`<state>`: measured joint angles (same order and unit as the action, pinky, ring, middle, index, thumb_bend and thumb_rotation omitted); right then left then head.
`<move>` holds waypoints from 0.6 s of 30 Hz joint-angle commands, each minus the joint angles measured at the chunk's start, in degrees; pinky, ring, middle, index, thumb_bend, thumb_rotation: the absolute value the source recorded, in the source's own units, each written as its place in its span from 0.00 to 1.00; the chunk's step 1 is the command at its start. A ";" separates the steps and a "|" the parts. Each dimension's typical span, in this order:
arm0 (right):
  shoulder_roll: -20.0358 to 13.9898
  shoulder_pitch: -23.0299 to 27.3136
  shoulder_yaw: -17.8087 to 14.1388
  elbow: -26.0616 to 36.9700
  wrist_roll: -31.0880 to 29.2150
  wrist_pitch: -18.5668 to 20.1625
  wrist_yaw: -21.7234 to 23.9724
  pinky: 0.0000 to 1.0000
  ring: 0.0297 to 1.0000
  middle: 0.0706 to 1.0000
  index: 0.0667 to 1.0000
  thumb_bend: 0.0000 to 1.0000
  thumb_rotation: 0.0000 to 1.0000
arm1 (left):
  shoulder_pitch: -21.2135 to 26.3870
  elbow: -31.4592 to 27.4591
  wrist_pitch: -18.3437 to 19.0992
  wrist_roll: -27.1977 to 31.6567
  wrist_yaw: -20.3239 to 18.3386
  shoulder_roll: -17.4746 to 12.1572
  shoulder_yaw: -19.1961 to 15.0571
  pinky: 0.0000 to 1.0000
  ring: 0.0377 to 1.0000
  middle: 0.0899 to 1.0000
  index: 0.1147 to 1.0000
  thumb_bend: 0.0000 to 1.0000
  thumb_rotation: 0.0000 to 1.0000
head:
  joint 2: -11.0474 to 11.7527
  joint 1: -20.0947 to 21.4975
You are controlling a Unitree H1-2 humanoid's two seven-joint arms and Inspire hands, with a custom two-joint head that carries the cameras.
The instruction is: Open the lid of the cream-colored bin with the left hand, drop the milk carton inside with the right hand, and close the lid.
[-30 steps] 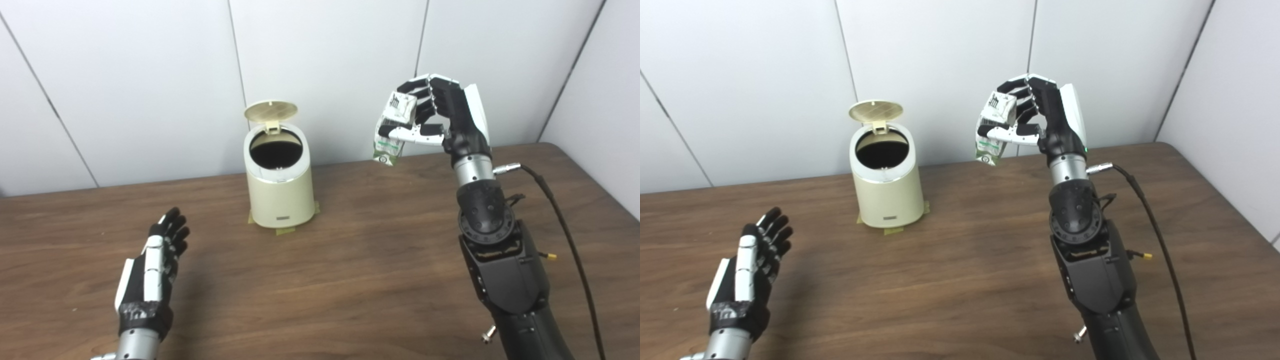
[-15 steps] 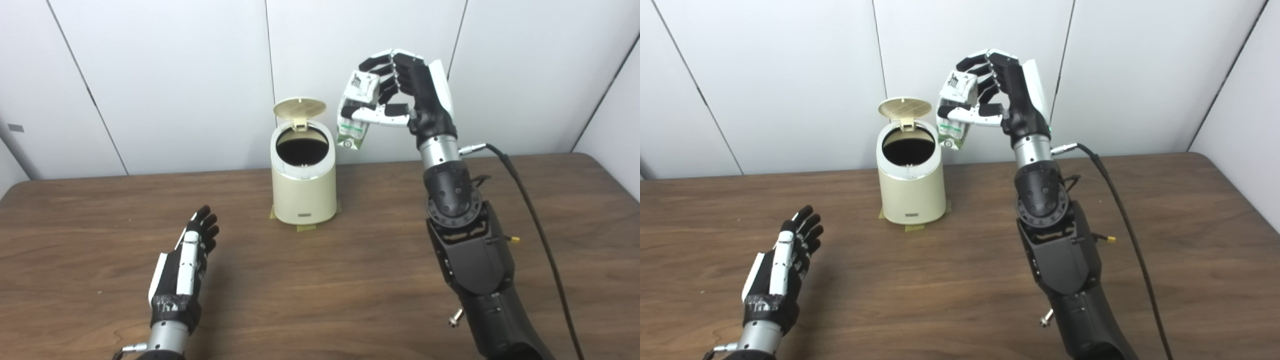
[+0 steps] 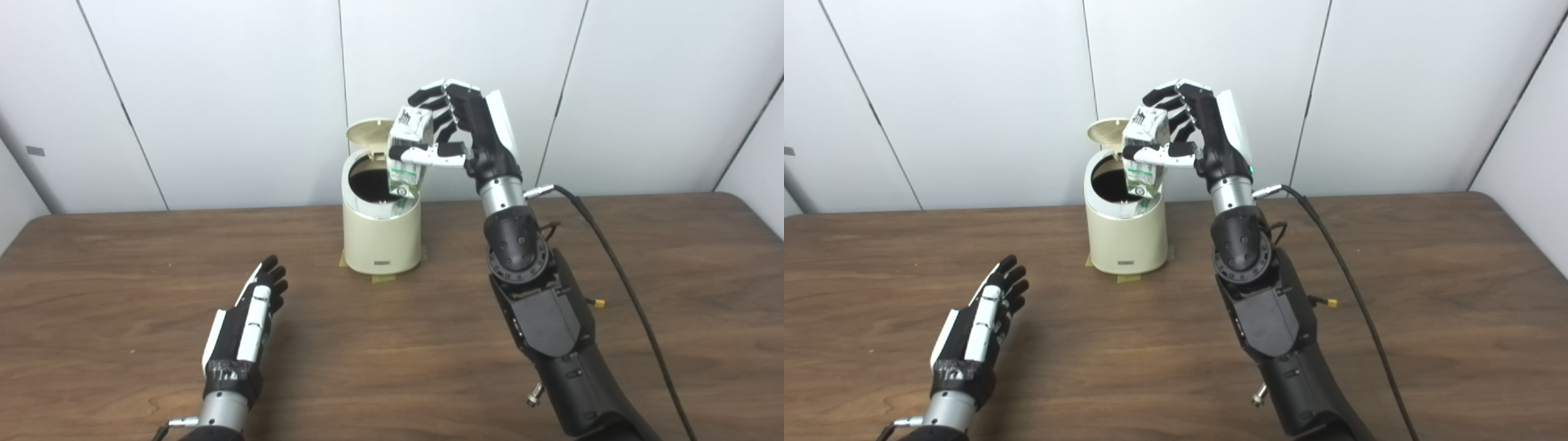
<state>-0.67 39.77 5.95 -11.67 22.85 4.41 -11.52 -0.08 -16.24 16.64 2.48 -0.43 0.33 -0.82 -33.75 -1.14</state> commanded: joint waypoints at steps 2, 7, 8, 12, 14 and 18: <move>1.01 4.95 -0.79 -0.73 -1.40 -4.80 -1.96 0.29 0.39 0.46 0.50 0.49 0.00 | 1.14 -0.95 -2.85 -0.37 0.14 0.46 0.45 0.97 0.94 0.94 0.94 0.46 0.84 | 0.03 -0.24; 1.64 6.57 -1.15 -4.60 -1.37 -7.03 -4.00 0.30 0.39 0.47 0.49 0.49 0.00 | 0.97 -0.66 -3.90 -0.42 0.17 0.68 0.67 0.96 0.93 0.93 0.93 0.47 0.83 | 0.09 -0.51; 1.76 6.85 -1.18 -5.23 -1.36 -7.46 -4.46 0.30 0.39 0.47 0.49 0.49 0.00 | 0.95 -0.69 -3.90 -0.48 0.20 0.72 0.75 0.96 0.93 0.93 0.93 0.46 0.84 | 0.07 -0.64; 2.33 7.48 -1.02 -6.61 -0.96 -7.94 -6.05 0.28 0.39 0.48 0.50 0.49 0.00 | 0.87 -0.75 -3.81 -0.82 0.28 0.79 1.03 0.96 0.93 0.92 0.93 0.46 0.84 | 0.12 -0.81; 2.59 7.60 -0.95 -7.00 -0.95 -8.08 -6.67 0.27 0.39 0.48 0.50 0.49 0.00 | 0.85 -0.78 -3.73 -0.90 0.30 0.81 1.13 0.96 0.93 0.92 0.93 0.46 0.84 | 0.17 -0.93; 3.23 7.85 -1.05 -8.32 -1.01 -8.89 -8.38 0.29 0.39 0.47 0.50 0.49 0.00 | 0.86 -1.03 -3.50 -0.92 0.42 0.97 1.22 0.96 0.93 0.93 0.94 0.45 0.85 | 0.20 -1.10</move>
<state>2.14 43.35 5.30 -20.98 21.74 -0.78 -18.14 -0.36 -16.04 14.79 1.75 -0.26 0.70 0.14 -33.49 -2.20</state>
